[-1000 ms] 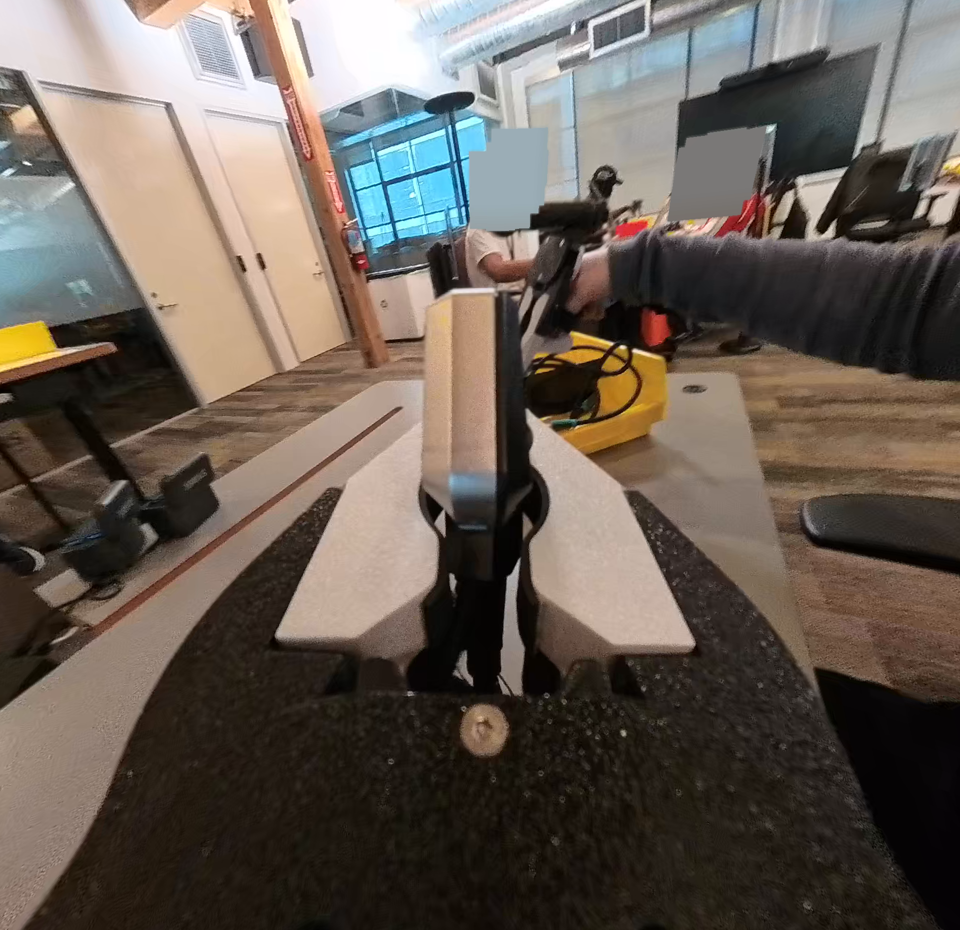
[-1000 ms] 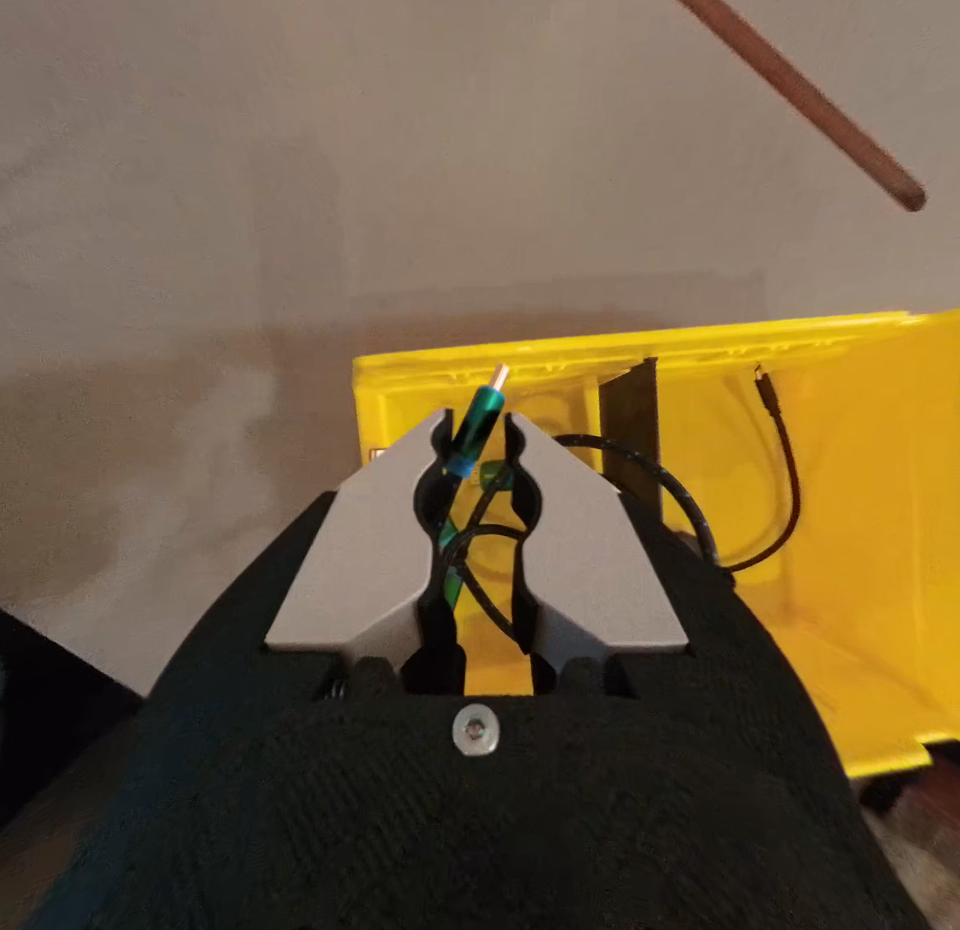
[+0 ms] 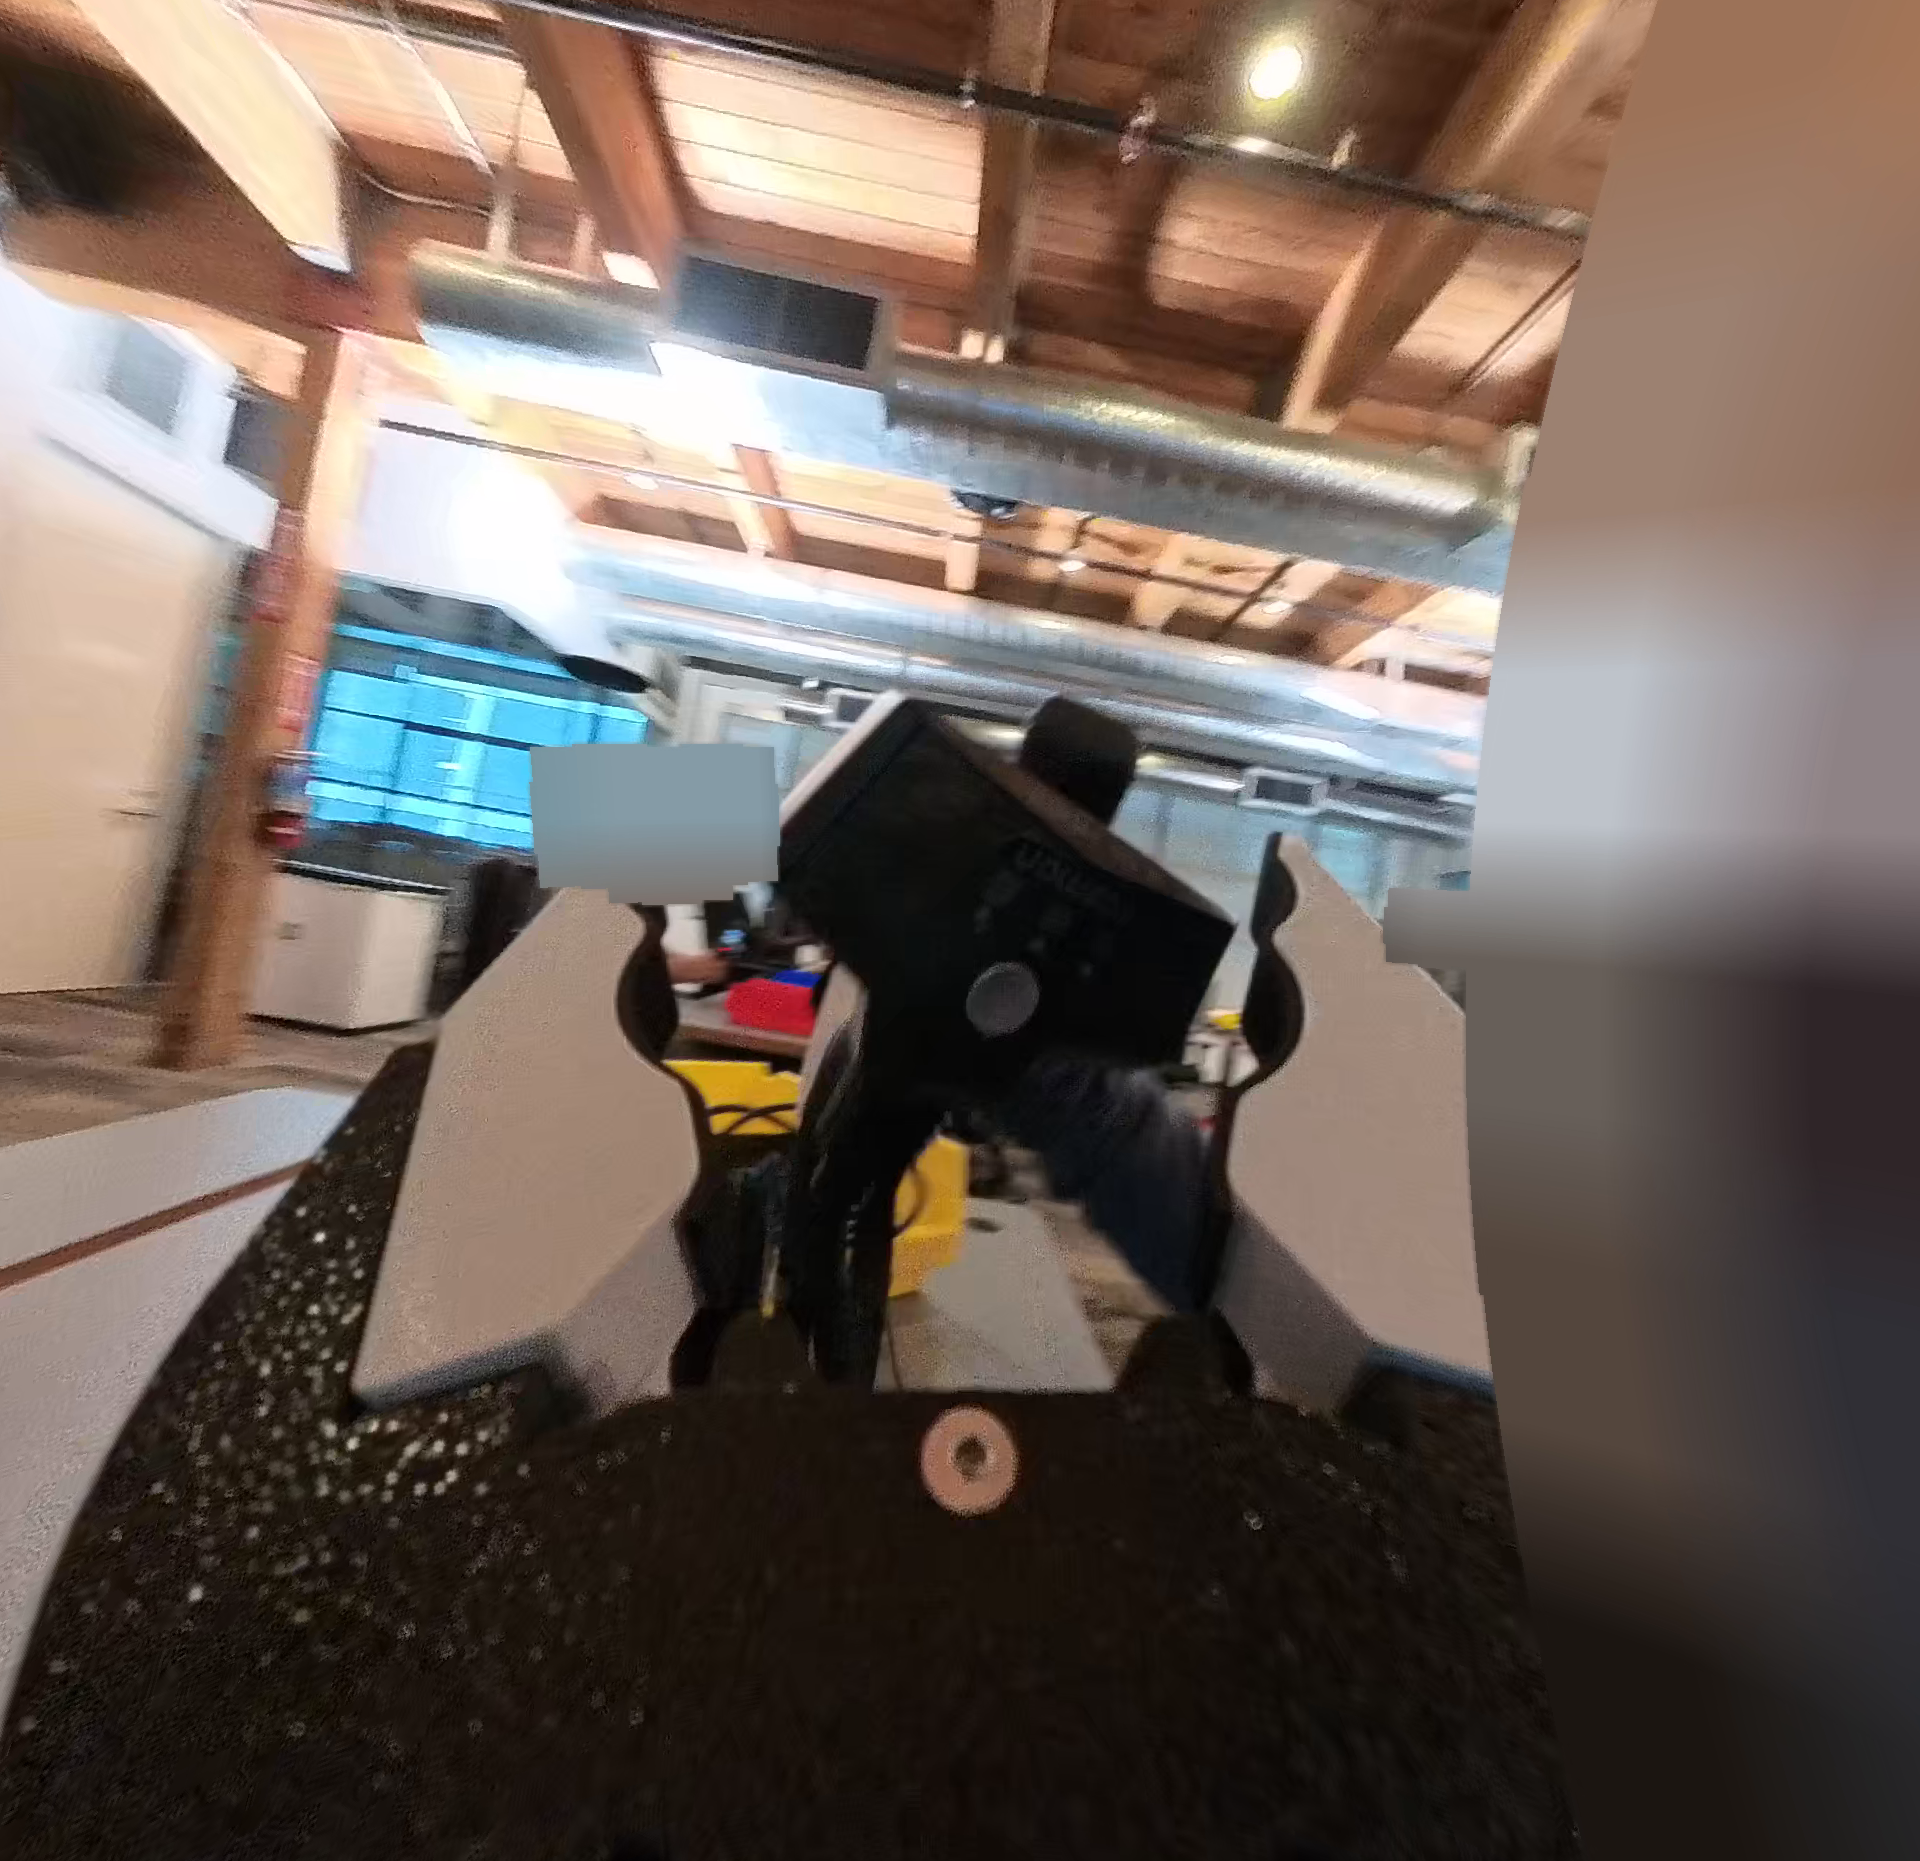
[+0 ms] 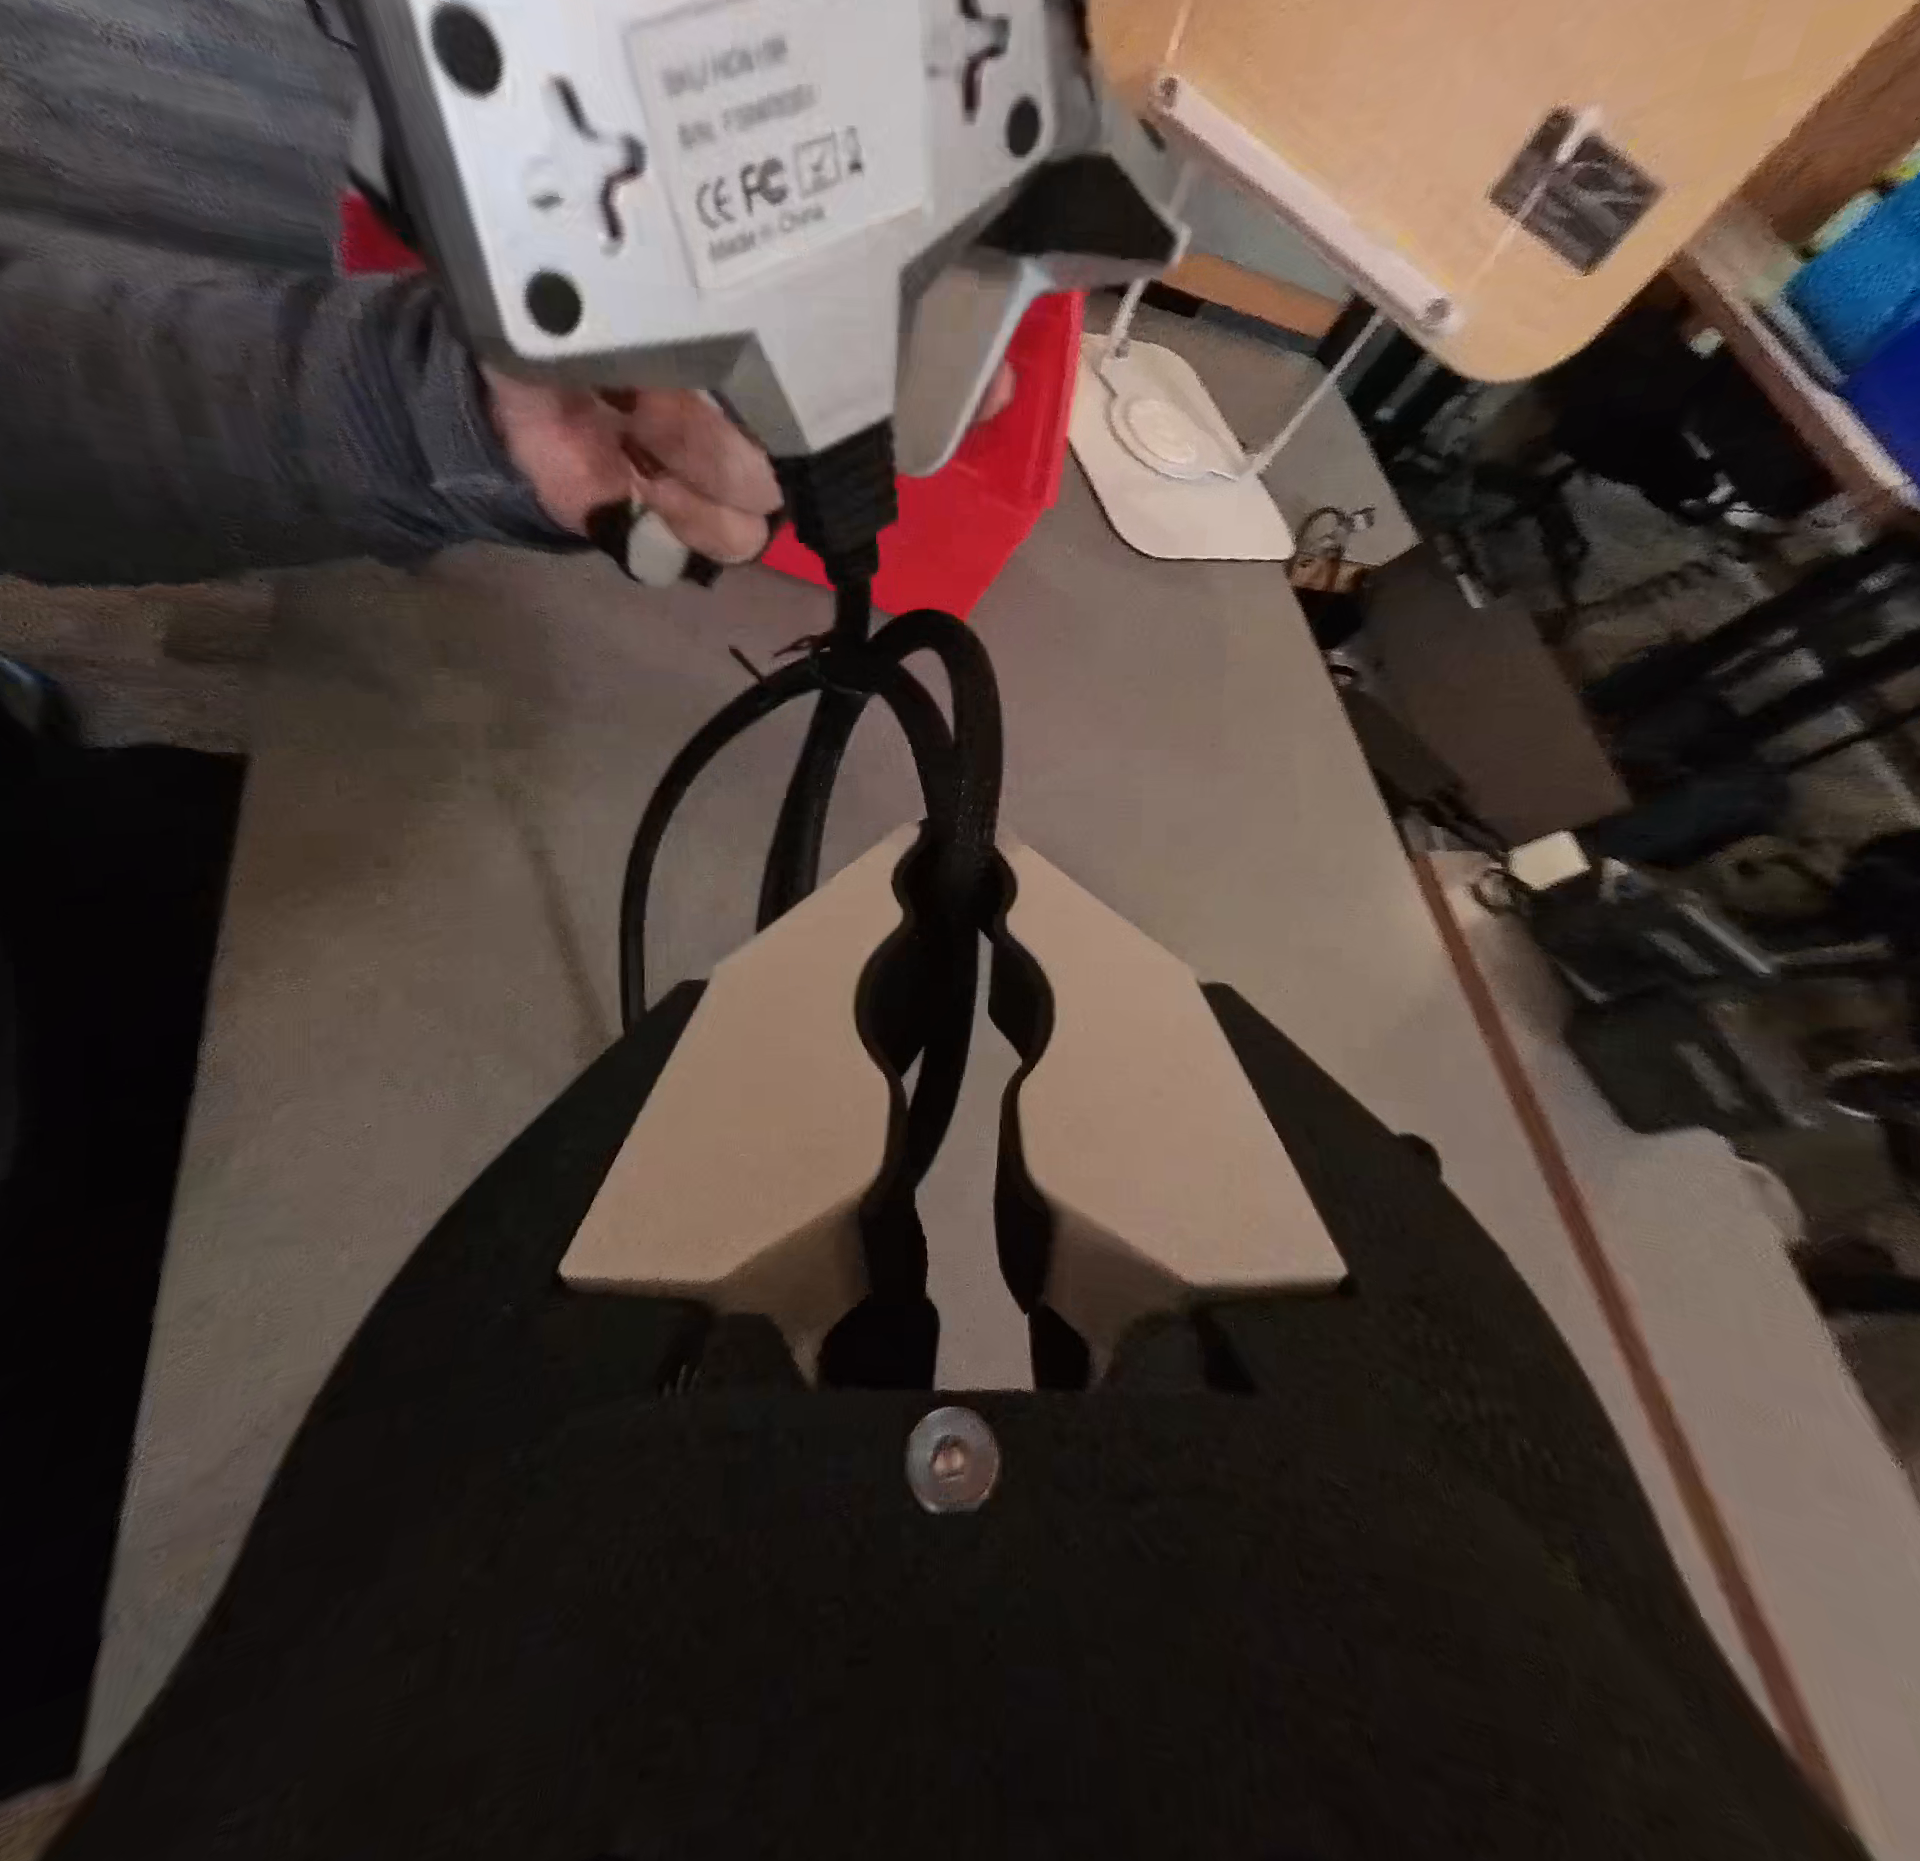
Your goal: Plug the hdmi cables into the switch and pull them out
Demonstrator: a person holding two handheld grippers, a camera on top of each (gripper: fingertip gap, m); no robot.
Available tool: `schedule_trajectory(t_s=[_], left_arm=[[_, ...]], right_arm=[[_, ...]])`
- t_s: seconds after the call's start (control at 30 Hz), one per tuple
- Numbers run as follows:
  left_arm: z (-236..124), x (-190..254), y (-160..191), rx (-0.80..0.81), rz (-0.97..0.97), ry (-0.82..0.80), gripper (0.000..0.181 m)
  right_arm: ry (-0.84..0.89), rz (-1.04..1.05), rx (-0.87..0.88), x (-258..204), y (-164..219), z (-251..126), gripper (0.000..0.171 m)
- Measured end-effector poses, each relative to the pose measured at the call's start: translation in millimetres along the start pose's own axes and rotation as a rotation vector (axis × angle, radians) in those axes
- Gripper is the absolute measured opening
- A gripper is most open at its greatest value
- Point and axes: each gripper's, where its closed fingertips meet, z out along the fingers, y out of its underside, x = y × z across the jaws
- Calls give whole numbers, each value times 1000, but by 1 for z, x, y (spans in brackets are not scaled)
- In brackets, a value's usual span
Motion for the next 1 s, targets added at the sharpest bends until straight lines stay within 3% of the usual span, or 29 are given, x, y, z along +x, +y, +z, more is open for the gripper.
schedule_trajectory(t_s=[0.03, 0.13, 0.3, 0.43, 0.5, 0.53, 0.6, 0.73, 0.87, 1.0], left_arm=[[-2, -3, 1, -17, 45, -38, 114], [-8, -22, 20, -116, 157, -168, 116], [-26, -61, 56, -190, 305, -368, 102], [-40, -94, 79, -278, 432, -532, 100], [-53, -114, 82, -316, 491, -686, 88], [-60, -121, 84, -333, 534, -747, 75], [-64, -123, 89, -352, 629, -784, 69], [-61, -125, 112, -444, 719, -798, 82], [-61, -131, 128, -510, 710, -801, 86], [-66, -139, 130, -509, 651, -823, 85]], right_arm=[[48, -27, -15, 10, -2, -9, 4], [194, -115, -40, 39, -17, -50, 4], [502, -225, -110, 100, -41, -143, 5], [700, -233, -282, 152, -33, -224, 4], [755, -187, -353, 174, -18, -258, 5], [782, -169, -391, 185, -8, -272, 5], [858, -163, -483, 208, 20, -300, 6], [971, -111, -645, 237, 96, -333, 5], [910, 31, -805, 236, 194, -326, 5], [735, 282, -955, 210, 283, -306, 6]])
